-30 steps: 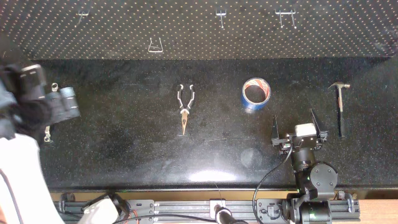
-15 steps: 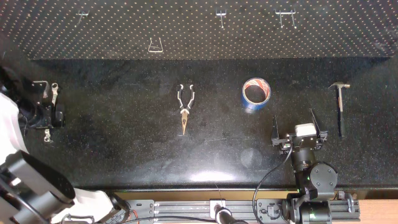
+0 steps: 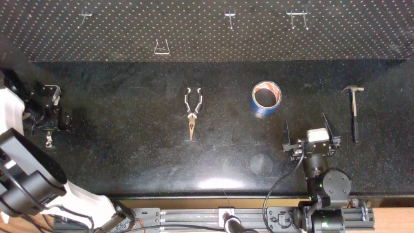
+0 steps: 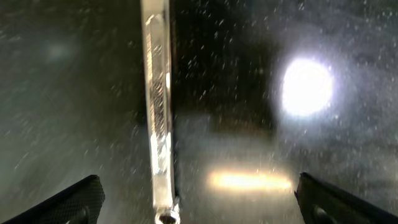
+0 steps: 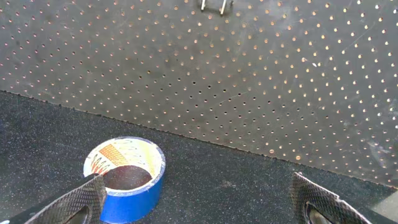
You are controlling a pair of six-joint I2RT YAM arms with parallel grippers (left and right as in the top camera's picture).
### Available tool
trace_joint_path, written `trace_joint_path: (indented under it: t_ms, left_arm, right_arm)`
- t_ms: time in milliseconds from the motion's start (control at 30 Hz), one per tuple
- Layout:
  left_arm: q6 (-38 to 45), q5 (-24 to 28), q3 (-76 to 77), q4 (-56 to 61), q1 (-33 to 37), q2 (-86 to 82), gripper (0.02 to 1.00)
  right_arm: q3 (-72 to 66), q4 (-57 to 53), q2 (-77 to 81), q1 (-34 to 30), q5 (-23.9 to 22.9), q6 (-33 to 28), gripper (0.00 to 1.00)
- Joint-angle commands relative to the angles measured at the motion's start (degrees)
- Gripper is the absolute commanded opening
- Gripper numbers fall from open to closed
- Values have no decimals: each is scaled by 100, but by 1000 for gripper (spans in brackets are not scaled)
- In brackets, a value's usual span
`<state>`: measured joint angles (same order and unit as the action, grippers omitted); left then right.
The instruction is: Place Tools Onto Pegboard
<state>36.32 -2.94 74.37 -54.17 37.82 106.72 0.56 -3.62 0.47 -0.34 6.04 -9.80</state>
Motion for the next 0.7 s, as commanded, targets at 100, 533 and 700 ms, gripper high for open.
trace_joint_path:
  t_ms: [100, 533, 700]
  left_arm:
    - [166, 254, 175, 310, 9, 341, 1000]
    - [13, 514, 175, 459, 9, 619, 1000]
    - [-4, 516, 175, 481, 9, 629, 974]
  right_arm:
    - [-33, -7, -24, 39, -50, -57, 965]
    - [-33, -7, -24, 39, -50, -57, 963]
    - [-33, -7, -24, 39, -50, -57, 963]
